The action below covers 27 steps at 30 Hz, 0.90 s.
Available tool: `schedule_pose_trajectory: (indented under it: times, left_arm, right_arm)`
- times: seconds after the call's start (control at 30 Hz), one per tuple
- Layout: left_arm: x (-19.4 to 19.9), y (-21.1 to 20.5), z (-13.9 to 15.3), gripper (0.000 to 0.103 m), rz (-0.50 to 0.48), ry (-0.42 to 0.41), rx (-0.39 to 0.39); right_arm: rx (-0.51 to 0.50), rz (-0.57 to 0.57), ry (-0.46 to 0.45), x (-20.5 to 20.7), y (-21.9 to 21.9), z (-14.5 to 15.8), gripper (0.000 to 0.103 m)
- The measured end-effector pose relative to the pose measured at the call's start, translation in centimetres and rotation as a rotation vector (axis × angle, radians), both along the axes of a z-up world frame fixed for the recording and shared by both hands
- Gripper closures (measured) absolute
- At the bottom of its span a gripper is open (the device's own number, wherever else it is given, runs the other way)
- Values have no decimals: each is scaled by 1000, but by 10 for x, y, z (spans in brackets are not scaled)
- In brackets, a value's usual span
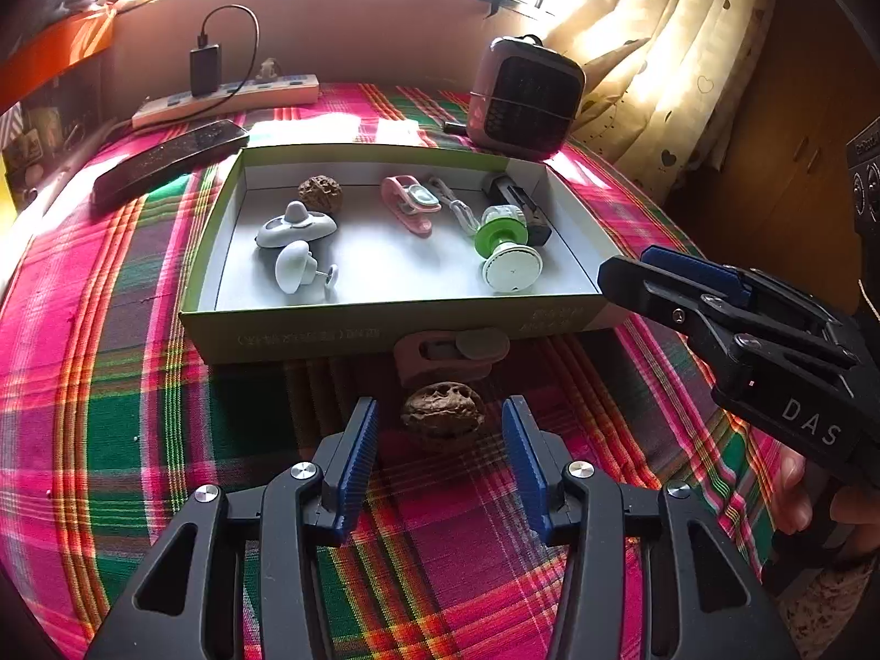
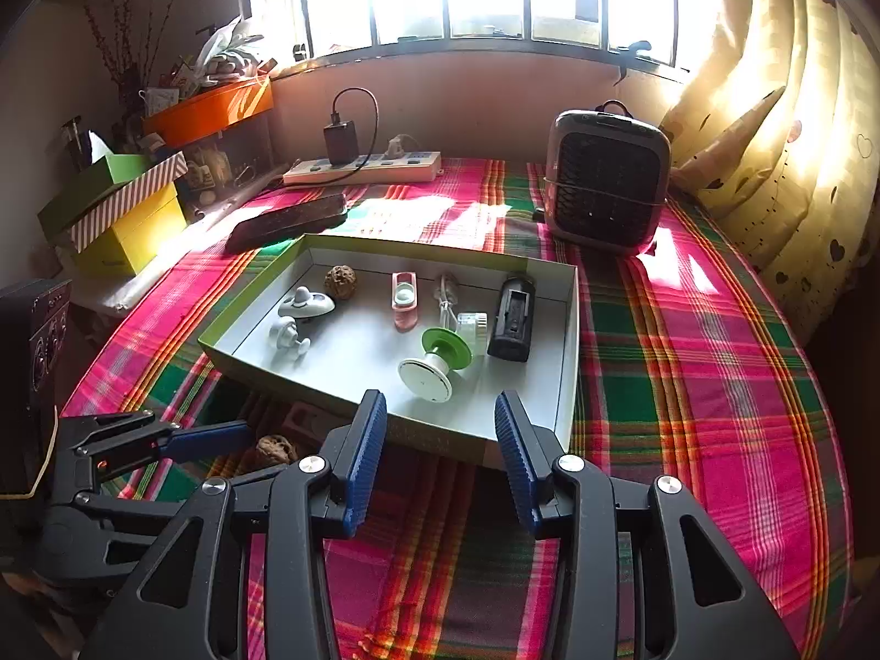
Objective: Organize objects
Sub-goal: 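Withdraw both grippers toward the walnut and second pink clip beside the box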
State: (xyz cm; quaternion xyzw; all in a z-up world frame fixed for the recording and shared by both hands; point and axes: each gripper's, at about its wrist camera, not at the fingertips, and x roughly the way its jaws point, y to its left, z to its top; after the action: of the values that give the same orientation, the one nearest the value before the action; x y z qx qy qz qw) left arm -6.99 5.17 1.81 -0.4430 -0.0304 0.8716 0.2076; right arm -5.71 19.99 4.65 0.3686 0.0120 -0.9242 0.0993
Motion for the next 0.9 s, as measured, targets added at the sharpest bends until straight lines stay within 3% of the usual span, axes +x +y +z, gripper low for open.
schedule_pose_trajectory:
  times: [0.43,0.63,0.9]
  left_arm:
    - [-7,1,-6,59,14,-3,-8]
    - [-8,-7,-6,72,28,-3,3]
    - [-7,-21,-7,72,55,1,4]
  right_arm:
    - [-6,-12,-27,4,4,-11,60]
    - [-10,-4,-54,4,3,-19,61]
    - [-101,103,-99,1,-12,-31,60]
